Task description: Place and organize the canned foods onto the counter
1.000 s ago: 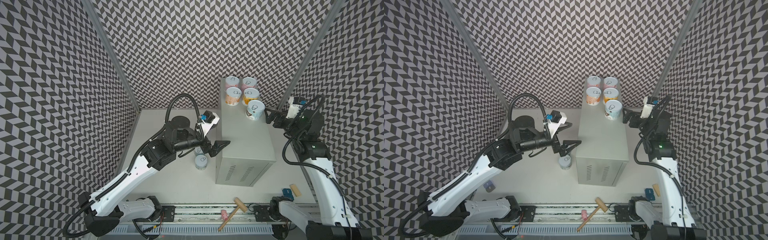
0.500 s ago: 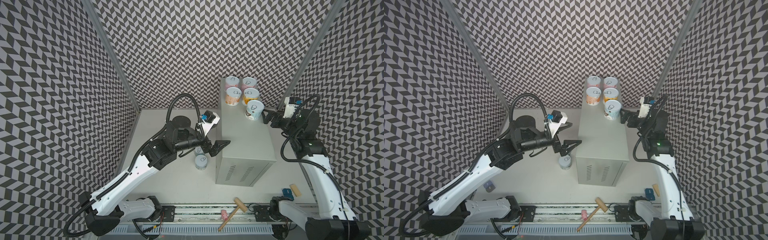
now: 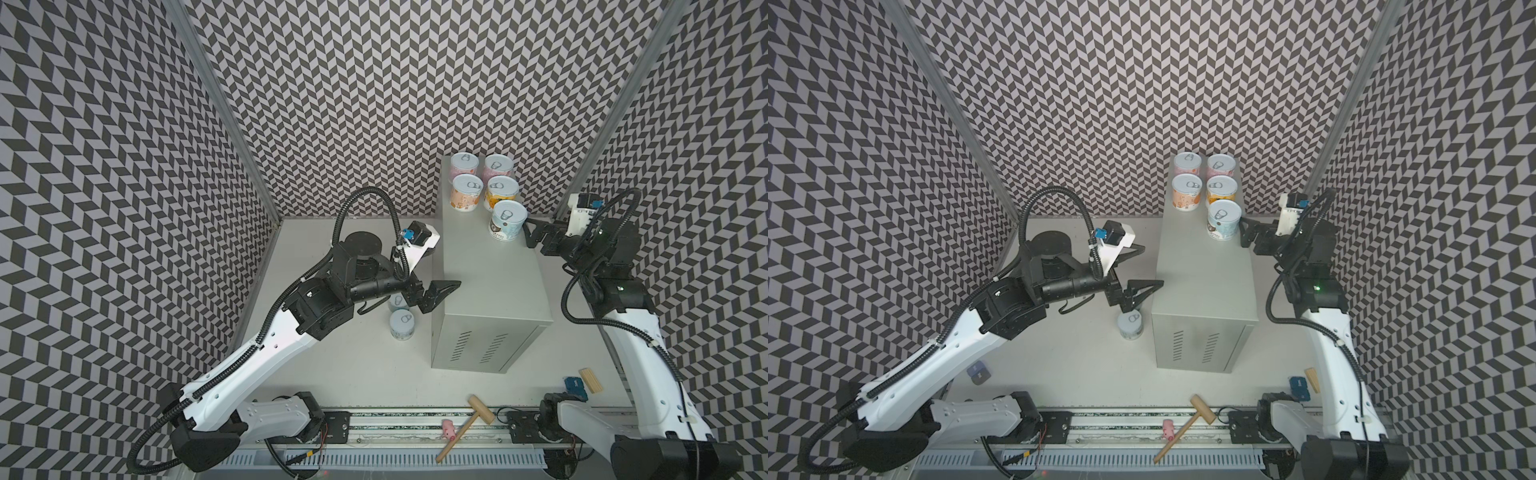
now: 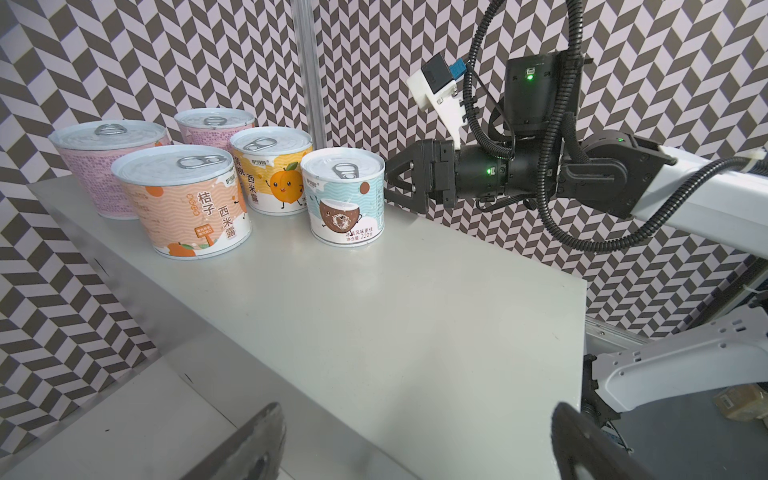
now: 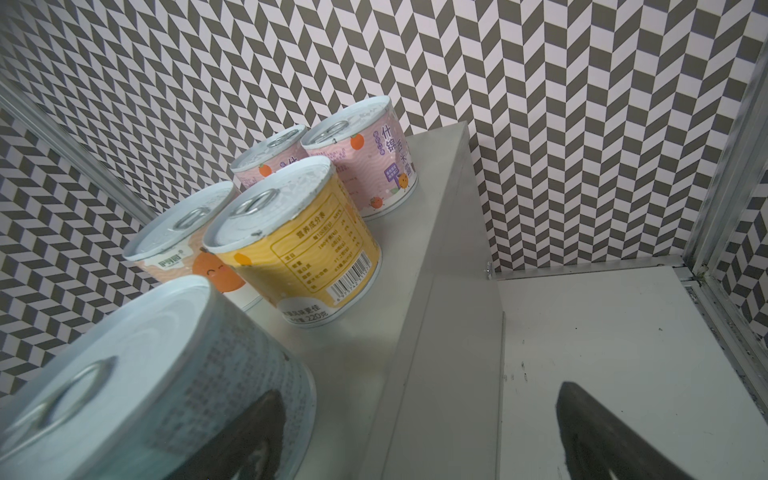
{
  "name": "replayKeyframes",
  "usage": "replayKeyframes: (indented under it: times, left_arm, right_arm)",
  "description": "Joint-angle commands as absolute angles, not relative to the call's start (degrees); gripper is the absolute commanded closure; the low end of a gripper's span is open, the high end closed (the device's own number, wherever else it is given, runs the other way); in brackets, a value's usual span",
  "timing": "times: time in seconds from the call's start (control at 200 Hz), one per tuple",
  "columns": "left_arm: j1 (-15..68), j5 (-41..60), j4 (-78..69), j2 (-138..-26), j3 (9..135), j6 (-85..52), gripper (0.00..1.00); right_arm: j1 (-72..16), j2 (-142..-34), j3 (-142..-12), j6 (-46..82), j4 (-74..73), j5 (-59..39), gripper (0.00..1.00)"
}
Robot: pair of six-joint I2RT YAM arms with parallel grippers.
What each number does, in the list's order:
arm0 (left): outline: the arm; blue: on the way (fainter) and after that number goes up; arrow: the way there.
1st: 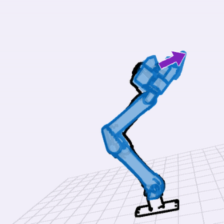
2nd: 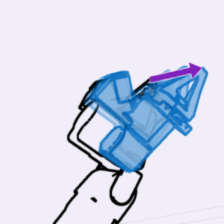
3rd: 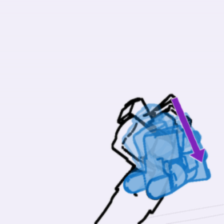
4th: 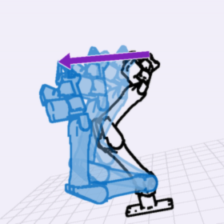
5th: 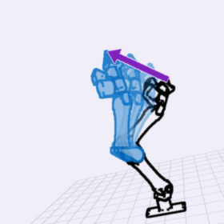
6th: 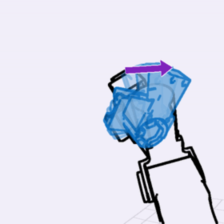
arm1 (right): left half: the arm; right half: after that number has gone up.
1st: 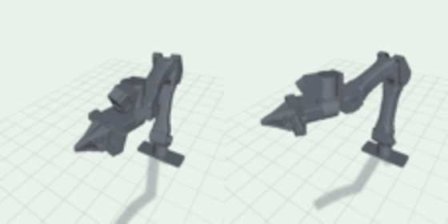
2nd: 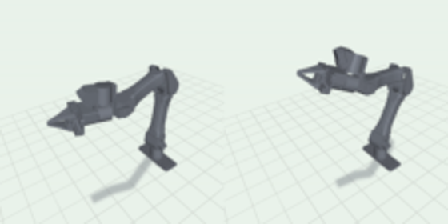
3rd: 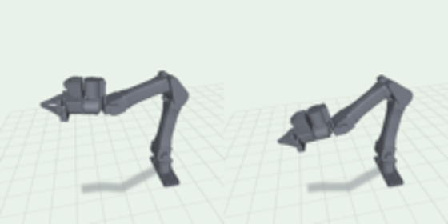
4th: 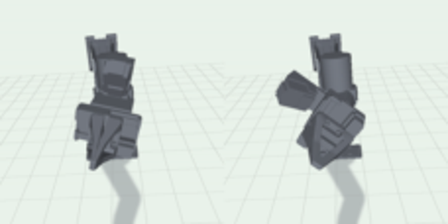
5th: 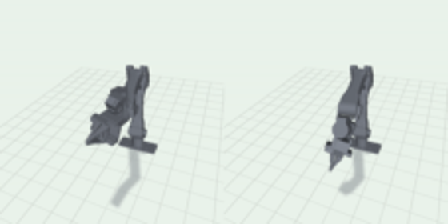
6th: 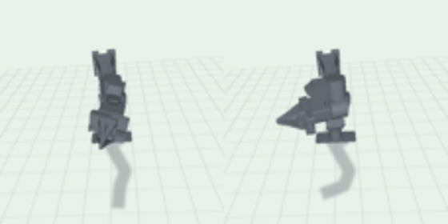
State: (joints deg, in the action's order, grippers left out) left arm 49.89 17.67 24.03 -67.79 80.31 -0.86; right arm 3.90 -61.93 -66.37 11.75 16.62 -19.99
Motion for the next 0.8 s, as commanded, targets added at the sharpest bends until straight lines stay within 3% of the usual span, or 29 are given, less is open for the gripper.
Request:
replayKeyframes:
  times: [0.0, 0.791]
  left_arm:
    - [50.12, 17.58, 23.82, -68.2, 80.42, 0.0, 0.0]
    - [50.16, 17.58, 23.73, -68.49, 80.58, 0.09, 0.0]
  right_arm:
    - [3.96, -61.75, -66.18, 11.16, 13.78, -20.36, 0.01]
    - [3.61, -60.92, -64.6, 10.89, 14.06, -20.28, 0.01]
